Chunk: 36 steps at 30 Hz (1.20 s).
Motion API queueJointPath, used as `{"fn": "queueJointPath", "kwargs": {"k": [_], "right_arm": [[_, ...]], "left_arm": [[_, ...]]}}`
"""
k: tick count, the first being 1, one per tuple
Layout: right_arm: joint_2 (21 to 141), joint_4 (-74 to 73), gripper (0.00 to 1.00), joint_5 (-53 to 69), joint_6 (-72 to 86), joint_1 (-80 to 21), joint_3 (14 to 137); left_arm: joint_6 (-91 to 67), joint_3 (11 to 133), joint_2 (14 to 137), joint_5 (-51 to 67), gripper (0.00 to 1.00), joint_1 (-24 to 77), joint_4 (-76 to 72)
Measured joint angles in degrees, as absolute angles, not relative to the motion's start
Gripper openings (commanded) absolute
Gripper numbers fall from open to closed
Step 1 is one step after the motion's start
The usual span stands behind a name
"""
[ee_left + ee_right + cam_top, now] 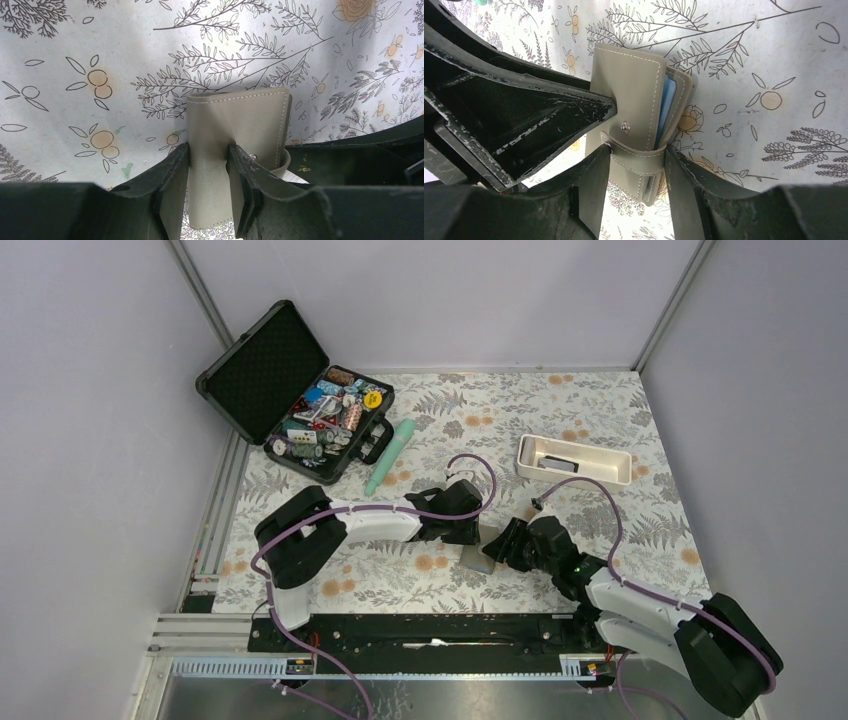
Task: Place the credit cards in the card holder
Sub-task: Close the card holder at the center of the board.
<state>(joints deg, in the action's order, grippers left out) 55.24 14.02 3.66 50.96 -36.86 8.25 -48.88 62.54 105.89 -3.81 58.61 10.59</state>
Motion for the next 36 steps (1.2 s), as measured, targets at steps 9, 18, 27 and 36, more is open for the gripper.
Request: {"fn": "queueJointPath", "kwargs": {"k": [9, 18, 27, 36], "right_arm": [[57.1, 13.8, 0.51, 2.2, 52.0, -37.5, 9.4], [57.5, 12.9, 0.49, 1.0, 53.5, -37.9, 9.9], [58.7, 12.4, 0.48, -0.3, 54.8, -38.2, 10.7], [62.5, 12.5, 0.47, -1.5, 55.4, -38.8, 12.7]], "left_arm": [[-48.9, 62.5, 105.9, -3.9, 0.34, 58.6, 10.7], [-48.9, 62.4, 105.8, -3.9, 0.34, 58.6, 10.6], [-49.1, 61.7, 105.5, -4.0, 0.33, 58.6, 9.8], [-49.3, 60.9, 105.0, -5.1, 0.33, 58.4, 9.1]]}}
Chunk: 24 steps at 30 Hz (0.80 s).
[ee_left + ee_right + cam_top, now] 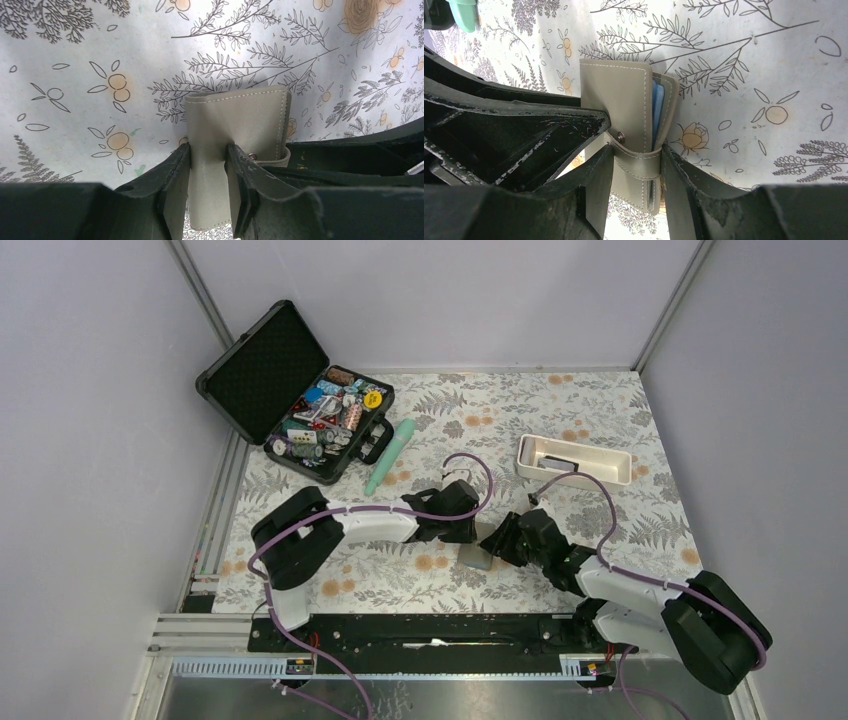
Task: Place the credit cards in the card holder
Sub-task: Close the card holder at the center of the board.
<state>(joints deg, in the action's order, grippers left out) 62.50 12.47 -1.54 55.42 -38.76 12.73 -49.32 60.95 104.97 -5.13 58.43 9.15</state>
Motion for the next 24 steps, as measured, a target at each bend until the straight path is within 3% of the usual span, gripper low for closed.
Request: {"fn": "queueJointPath", "kwargs": {"k": [24], "right_arm": [[72.9, 13.2, 0.41, -4.1, 56.0, -41.3, 19.4]], "left_arm": [[-48.6, 57.5, 101.7, -8.6, 0.33, 57.4, 9.4]]}}
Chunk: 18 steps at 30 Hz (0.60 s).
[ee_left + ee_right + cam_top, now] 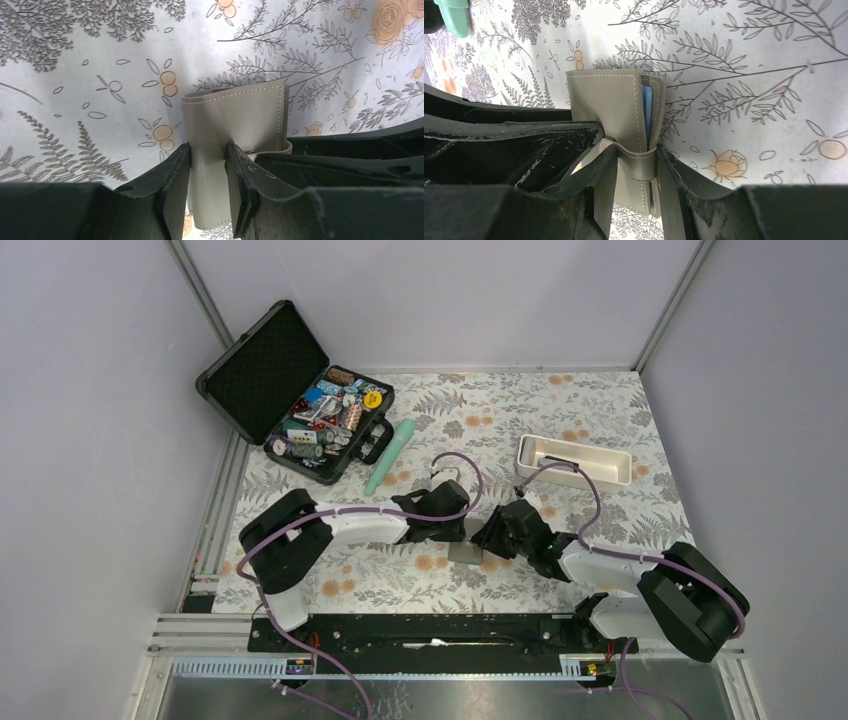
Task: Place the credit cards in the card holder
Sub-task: Close the card holder at the center of the board.
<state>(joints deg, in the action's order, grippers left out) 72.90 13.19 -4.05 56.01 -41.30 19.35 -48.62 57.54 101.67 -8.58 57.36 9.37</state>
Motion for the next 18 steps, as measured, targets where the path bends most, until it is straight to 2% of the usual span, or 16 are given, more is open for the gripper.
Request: {"fn": "queueJointPath", "kwargs": {"k": [18], "right_arm": [[82.8, 10.8, 0.39, -6.5, 54.6, -46.5, 28.7]], "left_arm": [[-47.9, 48.3, 91.9, -6.8, 0.37, 55.0, 11.1]]}}
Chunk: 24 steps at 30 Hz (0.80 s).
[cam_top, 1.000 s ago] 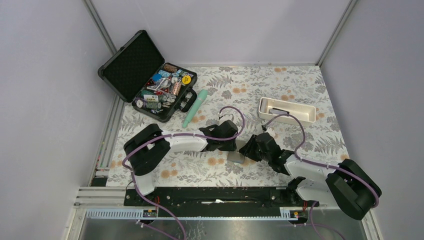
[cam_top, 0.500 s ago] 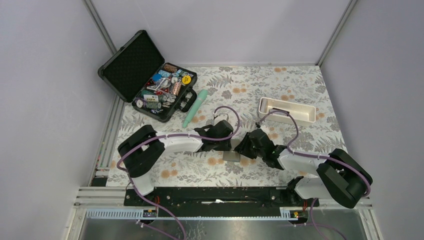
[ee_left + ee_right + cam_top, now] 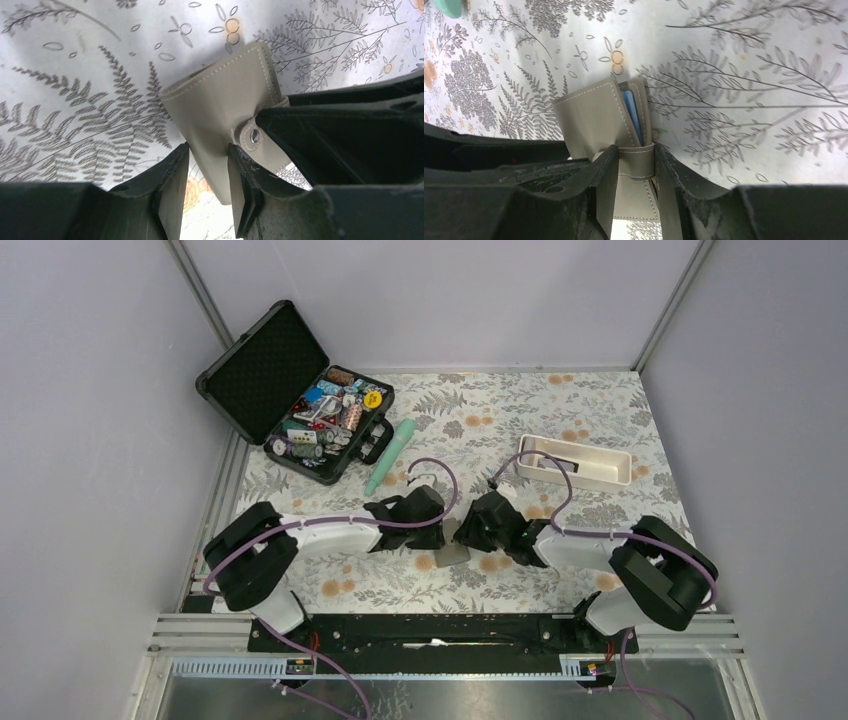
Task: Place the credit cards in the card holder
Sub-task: Close the card holder at the center of the board.
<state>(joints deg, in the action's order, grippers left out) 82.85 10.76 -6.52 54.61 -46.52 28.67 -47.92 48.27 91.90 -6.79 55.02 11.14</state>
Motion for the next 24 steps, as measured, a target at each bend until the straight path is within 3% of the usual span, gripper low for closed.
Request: {"fn": "queueJointPath", "kwargs": {"k": [14, 24], "right_arm": [[85.2, 11.5, 0.39, -7.6, 52.1, -48.5, 31.4], [84.2, 11.6, 0.4, -7.9, 52.0, -48.8, 30.6]], "left_arm": [[-52.3, 40.7, 83.9, -1.7, 0.38, 53.4, 6.2], [-54.6, 40.7, 87.3, -1.3, 0.35, 52.9, 1.8]]}}
